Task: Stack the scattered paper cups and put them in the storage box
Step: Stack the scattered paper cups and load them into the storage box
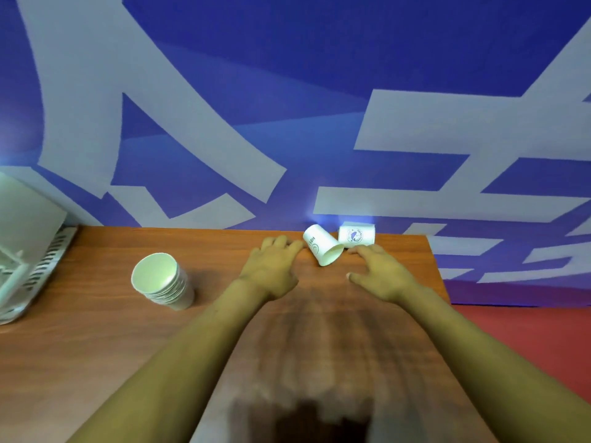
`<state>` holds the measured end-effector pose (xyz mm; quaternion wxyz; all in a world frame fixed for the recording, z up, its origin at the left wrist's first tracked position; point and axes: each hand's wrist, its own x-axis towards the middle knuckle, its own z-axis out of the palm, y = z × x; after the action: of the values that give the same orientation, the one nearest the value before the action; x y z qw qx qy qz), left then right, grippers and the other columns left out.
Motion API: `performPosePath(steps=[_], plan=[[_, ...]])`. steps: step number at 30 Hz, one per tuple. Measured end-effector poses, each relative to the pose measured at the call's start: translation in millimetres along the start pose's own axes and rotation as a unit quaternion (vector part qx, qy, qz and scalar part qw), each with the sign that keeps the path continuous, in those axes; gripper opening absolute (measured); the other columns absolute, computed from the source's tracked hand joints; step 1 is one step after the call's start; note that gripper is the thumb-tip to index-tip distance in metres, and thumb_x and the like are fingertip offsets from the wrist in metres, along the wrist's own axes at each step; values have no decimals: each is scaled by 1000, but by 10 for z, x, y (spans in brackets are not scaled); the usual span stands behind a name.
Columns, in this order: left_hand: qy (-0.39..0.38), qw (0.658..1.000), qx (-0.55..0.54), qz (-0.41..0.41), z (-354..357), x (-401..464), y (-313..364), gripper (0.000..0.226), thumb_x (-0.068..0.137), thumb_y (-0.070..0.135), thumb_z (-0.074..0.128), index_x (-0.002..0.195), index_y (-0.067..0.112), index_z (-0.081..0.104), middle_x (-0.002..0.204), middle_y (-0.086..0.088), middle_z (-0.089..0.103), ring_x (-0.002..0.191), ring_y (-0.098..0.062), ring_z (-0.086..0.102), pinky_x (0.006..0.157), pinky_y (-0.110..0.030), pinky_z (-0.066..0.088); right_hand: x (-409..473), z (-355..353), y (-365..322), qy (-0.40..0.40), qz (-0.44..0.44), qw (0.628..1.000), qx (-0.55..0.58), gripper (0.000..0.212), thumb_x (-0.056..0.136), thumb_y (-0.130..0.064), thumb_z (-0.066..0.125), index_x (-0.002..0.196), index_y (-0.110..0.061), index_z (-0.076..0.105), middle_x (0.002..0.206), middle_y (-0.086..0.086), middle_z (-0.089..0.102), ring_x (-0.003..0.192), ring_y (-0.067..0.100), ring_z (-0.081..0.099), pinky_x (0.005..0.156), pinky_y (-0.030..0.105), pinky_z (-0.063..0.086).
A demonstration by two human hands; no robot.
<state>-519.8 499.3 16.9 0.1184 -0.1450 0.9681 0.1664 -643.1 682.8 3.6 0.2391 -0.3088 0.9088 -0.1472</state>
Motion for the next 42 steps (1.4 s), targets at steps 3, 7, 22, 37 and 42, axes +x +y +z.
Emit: performPosePath(steps=[3,7,22,37,42], plan=[[-25,999,22,-30,44,334,84,69,85,17,53,146,31,24,146,-3,30,133,-27,28,103,-39,33,265,-64,222,15,0,1000,-9,62,87,-33,62,143,-23,37,143,4,36,130,25,39,107,35,35],[0,995,97,-12,172,735,225,71,85,11,53,146,29,23,150,-5,22,138,-28,20,104,-40,31,611,-106,469,47,-5,998,-34,61,85,-32,62,140,-23,38,141,2,37,123,27,42,100,39,40],[-35,956,273,98,720,1442,300,64,93,12,48,148,27,18,156,-12,11,145,-35,6,115,-53,15,1175,89,925,12,29,993,-113,69,80,-26,63,141,-23,32,134,1,37,117,25,40,91,35,42],[27,996,-76,-29,454,435,228,74,78,41,65,141,26,29,132,3,42,116,-27,49,88,-37,45,453,-12,547,50,62,996,29,52,73,-27,76,118,-12,54,110,3,39,89,20,51,82,27,41],[88,982,-162,-50,215,-207,85,72,74,34,71,135,18,35,127,1,40,111,-26,52,84,-36,47,49,-5,146,50,40,997,32,55,73,-24,76,122,-11,52,109,4,35,87,15,44,77,19,33]])
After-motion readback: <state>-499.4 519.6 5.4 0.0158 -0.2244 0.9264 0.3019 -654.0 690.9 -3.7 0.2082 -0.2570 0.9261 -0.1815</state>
